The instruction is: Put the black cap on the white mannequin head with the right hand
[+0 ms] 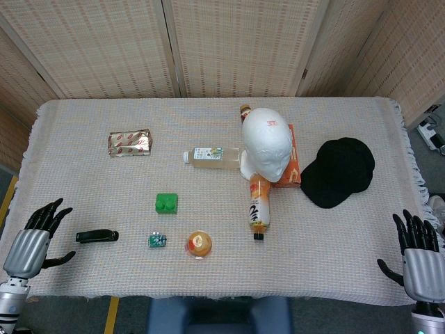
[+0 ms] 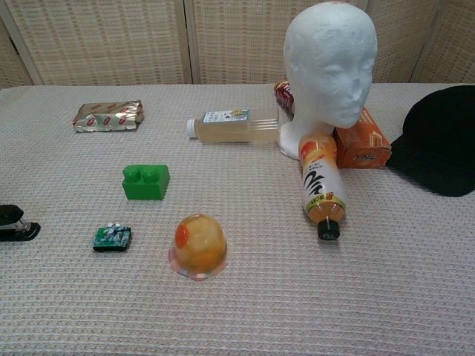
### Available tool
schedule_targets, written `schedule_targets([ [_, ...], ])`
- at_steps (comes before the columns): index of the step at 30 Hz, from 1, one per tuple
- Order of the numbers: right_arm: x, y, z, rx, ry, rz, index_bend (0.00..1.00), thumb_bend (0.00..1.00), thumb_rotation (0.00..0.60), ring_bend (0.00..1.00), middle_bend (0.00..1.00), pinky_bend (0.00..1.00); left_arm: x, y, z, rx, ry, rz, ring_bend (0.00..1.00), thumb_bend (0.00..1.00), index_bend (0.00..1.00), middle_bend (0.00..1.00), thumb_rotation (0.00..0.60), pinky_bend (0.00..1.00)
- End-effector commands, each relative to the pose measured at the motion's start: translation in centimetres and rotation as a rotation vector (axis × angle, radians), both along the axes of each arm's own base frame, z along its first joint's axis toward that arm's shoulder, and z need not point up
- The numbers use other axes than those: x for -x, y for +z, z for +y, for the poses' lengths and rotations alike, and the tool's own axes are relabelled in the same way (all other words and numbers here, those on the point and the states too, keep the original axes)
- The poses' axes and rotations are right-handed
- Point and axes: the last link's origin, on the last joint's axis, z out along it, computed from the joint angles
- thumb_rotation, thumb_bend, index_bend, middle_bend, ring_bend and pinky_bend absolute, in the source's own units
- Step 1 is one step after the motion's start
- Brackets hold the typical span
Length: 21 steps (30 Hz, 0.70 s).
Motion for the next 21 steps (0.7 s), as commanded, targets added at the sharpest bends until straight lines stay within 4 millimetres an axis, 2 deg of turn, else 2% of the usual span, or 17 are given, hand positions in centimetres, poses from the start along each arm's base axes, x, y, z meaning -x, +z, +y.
schedule_targets([
  [1, 0.0, -0.3, -0.5, 0.039, 0.013, -0.014, 0.01, 0.10, 0.600, 0.00, 0.00, 0.00, 0.1, 0.1, 0.1, -0.006, 0.008, -0.009, 0.00, 0.17, 0.18, 0.05, 0.600, 0.14],
  [6, 0.7, -2.4, -1.4, 0.109, 0.003, -0.051, 0.11, 0.10, 0.600, 0.00, 0.00, 0.00, -0.2, -0.2, 0.0, 0.023, 0.000, -0.029, 0.00, 0.17, 0.18, 0.05, 0.600, 0.13],
  [9, 1.1, -4.1, -2.7, 0.121, -0.031, -0.079, 0.15, 0.10, 0.600, 0.00, 0.00, 0.00, -0.4, -0.4, 0.2, 0.045, -0.010, -0.046, 0.00, 0.17, 0.18, 0.05, 0.600, 0.14],
  [12, 1.1, -4.6, -3.1, 0.121, -0.041, -0.087, 0.19, 0.10, 0.600, 0.00, 0.00, 0.00, -0.4, -0.4, 0.2, 0.050, -0.012, -0.052, 0.00, 0.17, 0.18, 0.05, 0.600, 0.14],
  [15, 1.0, -6.9, -5.0, 0.124, -0.075, -0.104, 0.26, 0.10, 0.600, 0.00, 0.00, 0.00, -0.4, -0.1, 0.4, 0.068, -0.010, -0.087, 0.00, 0.17, 0.18, 0.05, 0.600, 0.13],
  [17, -0.8, -9.8, -7.5, 0.110, -0.059, -0.118, 0.30, 0.10, 0.600, 0.00, 0.00, 0.00, -0.2, 0.9, 0.4, 0.059, -0.007, -0.133, 0.00, 0.17, 0.18, 0.05, 0.600, 0.14],
  [21, -2.2, -12.9, -10.4, 0.104, -0.078, -0.108, 0.37, 0.17, 0.600, 0.00, 0.00, 0.00, 0.0, 1.9, 0.2, 0.064, -0.016, -0.170, 0.00, 0.17, 0.18, 0.05, 0.600, 0.14],
])
